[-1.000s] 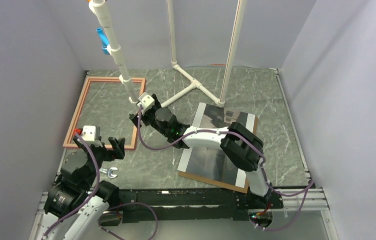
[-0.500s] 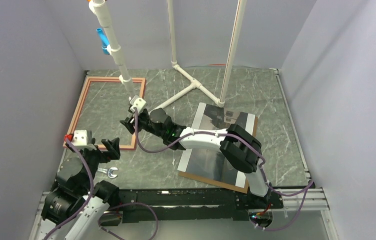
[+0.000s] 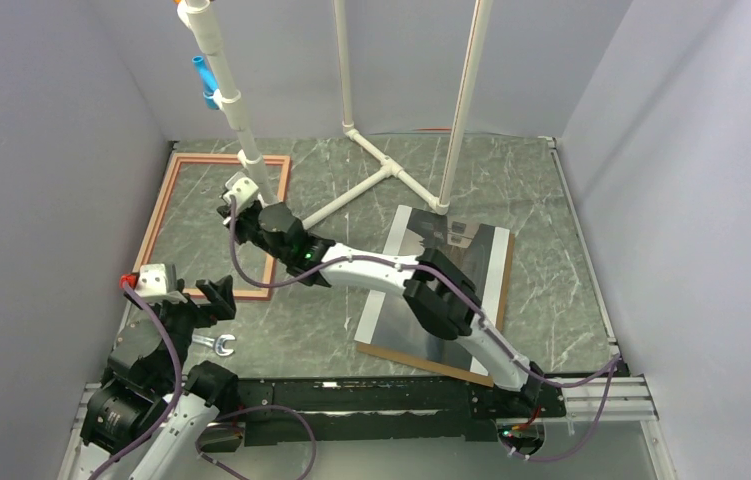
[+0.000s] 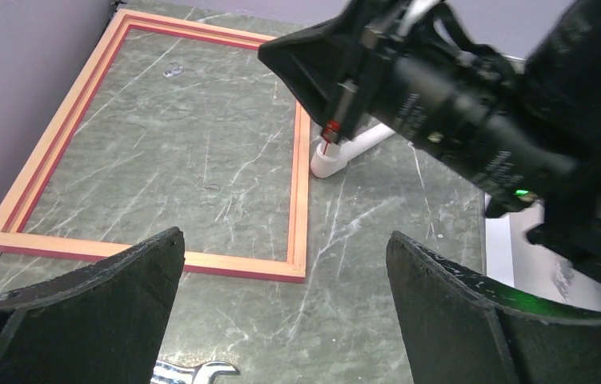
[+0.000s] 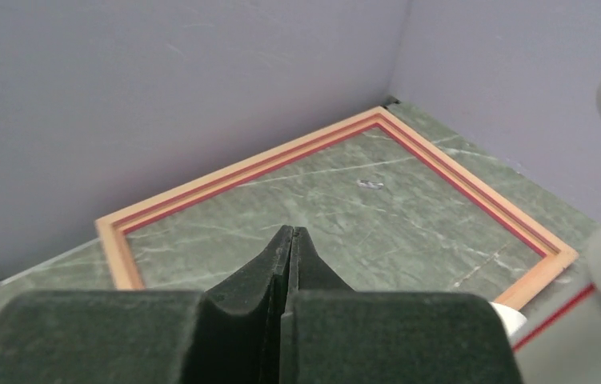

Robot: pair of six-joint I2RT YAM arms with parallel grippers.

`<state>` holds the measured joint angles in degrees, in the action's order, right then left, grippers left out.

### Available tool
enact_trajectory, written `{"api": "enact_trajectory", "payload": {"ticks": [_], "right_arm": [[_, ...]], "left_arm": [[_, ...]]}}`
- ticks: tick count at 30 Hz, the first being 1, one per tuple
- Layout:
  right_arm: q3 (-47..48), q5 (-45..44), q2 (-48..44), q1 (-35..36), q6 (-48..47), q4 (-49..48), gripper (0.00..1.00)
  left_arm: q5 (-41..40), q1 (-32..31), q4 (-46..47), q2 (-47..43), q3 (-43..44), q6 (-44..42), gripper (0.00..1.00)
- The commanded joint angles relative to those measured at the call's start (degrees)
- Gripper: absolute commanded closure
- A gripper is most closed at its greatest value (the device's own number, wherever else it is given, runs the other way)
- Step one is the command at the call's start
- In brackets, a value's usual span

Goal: Put the photo into the frame

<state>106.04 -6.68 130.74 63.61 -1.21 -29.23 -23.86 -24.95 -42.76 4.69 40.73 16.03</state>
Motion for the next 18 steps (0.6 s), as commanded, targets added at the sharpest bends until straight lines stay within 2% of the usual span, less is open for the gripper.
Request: {"api": "enact_trajectory", "payload": {"ticks": [1, 6, 10, 18], "right_arm": [[11.04, -10.99, 7.67, 0.92, -2.78, 3.12, 1.0], [23.95, -22.52, 16.95, 1.34, -7.96, 2.57, 1.0], [25.91, -26.56, 19.69, 0.65, -12.08, -1.22, 1.0], [25.62, -29.85, 20.2, -2.97, -9.65, 0.04, 1.0]], "left_arm": [[-0.55, -0.01, 0.63, -0.17, 0.58, 0.71, 0.01], [-0.23, 0.04, 0.75, 0.4, 0.51, 0.65, 0.01], [0.42, 0.14, 0.87, 1.01, 0.49, 0.33, 0.01], [1.19, 0.25, 1.1, 1.73, 0.41, 0.14, 0.01]]}}
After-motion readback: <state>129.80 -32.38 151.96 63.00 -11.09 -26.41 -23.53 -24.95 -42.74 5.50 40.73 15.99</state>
